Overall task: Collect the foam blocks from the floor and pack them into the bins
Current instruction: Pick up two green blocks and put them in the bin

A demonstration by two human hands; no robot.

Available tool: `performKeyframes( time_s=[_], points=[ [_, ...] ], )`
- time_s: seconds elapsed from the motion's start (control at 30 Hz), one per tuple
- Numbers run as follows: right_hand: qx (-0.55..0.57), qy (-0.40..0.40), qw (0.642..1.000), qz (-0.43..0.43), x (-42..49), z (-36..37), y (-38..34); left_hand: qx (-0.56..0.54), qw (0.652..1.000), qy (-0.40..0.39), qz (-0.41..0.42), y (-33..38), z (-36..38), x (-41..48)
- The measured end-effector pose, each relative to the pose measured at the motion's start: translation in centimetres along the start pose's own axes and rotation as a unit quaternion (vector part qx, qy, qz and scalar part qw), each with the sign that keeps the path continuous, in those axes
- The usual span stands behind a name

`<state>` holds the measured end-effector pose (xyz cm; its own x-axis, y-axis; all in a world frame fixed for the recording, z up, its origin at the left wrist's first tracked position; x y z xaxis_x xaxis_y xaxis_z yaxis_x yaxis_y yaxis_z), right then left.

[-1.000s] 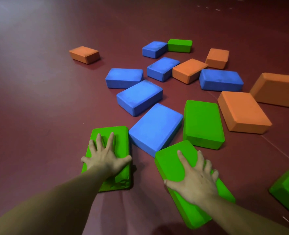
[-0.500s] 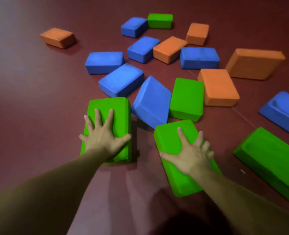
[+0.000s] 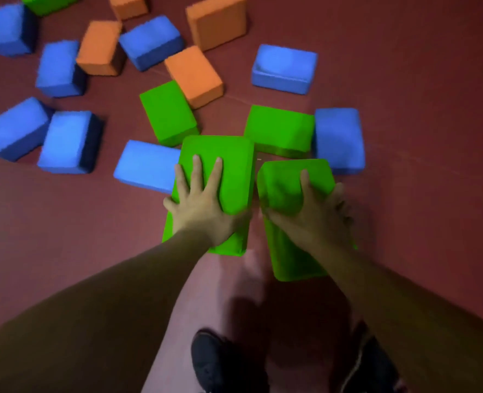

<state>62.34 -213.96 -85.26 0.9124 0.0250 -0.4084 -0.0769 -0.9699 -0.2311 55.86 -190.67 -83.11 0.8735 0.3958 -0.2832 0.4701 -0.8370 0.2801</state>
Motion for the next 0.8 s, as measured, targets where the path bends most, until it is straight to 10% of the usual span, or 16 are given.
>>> performKeyframes(
  time_s=[0.53,0.8],
  points=[
    [0.147,0.138,0.921,0.334,-32.8,-13.9,52.4,0.091,0.927,-0.095,0.352,47.3,10.3,-33.0],
    [0.244,0.194,0.813,0.493,-54.3,-14.9,78.2,0.088,0.850,-0.167,0.491,67.4,21.3,-59.7]
  ],
)
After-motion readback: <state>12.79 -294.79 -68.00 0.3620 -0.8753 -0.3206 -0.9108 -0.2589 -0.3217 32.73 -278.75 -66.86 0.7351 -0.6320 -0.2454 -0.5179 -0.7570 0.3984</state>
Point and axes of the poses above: each hand's wrist, its own x-axis towards the middle knuckle, its own z-axis out of the palm, y = z × x, the point moved 9 cm from there along x, towards the middle knuckle, and after that the axes turned 3 degrees about -x, right-handed, at the moved point
